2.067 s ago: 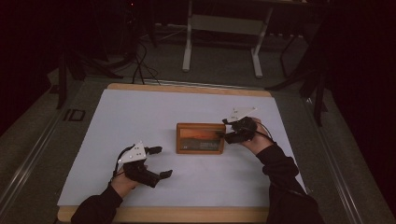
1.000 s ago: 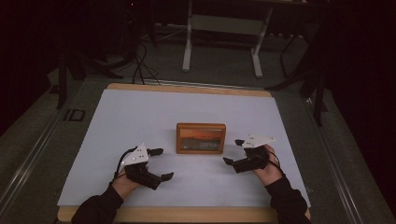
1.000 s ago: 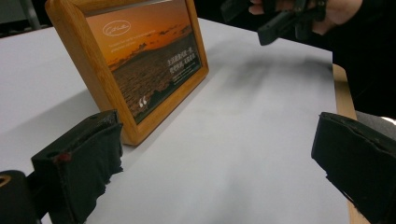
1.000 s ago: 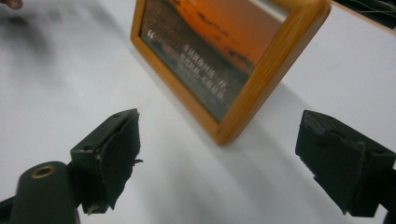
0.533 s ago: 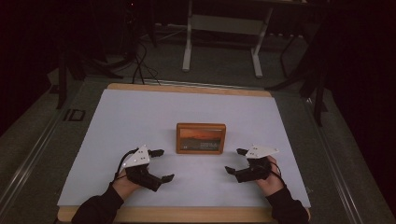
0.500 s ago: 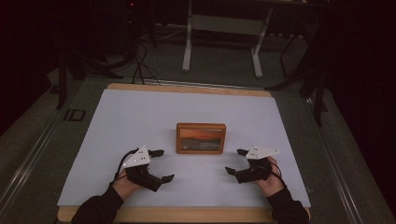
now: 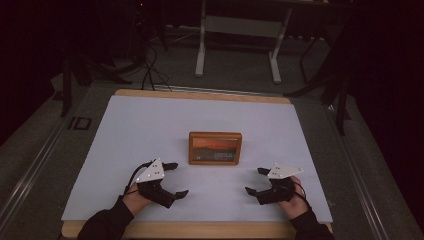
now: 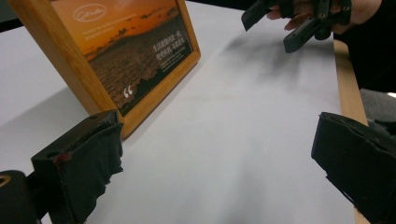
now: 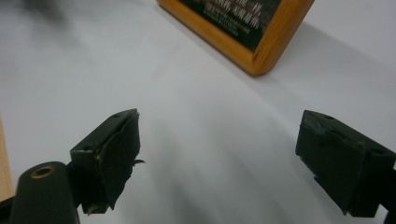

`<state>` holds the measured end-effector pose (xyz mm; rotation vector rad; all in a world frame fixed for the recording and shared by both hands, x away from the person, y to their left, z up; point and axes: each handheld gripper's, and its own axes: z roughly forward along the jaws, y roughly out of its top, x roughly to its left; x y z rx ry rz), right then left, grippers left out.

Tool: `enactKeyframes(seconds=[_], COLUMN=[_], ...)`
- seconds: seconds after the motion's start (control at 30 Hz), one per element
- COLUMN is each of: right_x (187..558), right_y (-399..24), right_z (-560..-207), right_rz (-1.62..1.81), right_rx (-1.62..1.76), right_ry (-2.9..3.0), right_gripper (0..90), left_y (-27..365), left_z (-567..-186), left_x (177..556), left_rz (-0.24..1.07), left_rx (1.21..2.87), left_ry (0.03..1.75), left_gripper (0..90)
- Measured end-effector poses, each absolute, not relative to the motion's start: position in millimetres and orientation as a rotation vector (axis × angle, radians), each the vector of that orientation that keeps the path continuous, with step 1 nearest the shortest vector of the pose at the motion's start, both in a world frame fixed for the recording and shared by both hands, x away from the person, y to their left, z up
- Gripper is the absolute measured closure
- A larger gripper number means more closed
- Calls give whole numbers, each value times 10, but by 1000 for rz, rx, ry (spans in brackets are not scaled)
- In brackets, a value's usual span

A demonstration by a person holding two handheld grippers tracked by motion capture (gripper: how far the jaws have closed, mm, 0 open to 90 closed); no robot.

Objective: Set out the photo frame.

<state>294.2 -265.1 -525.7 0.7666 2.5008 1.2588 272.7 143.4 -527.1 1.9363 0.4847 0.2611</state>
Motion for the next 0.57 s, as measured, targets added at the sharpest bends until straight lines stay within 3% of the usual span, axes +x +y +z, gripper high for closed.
enactKeyframes(seconds=[0.57], right_x=[2940], right_y=[-2637], right_z=[-5340], right_rz=[1220], right_rx=[724], right_ry=[2510], right_gripper=[134], left_y=[1438], left_z=[-5301], left_x=[2742], left_rz=[243], left_rx=[1931], left_ry=[491], left_gripper=[22])
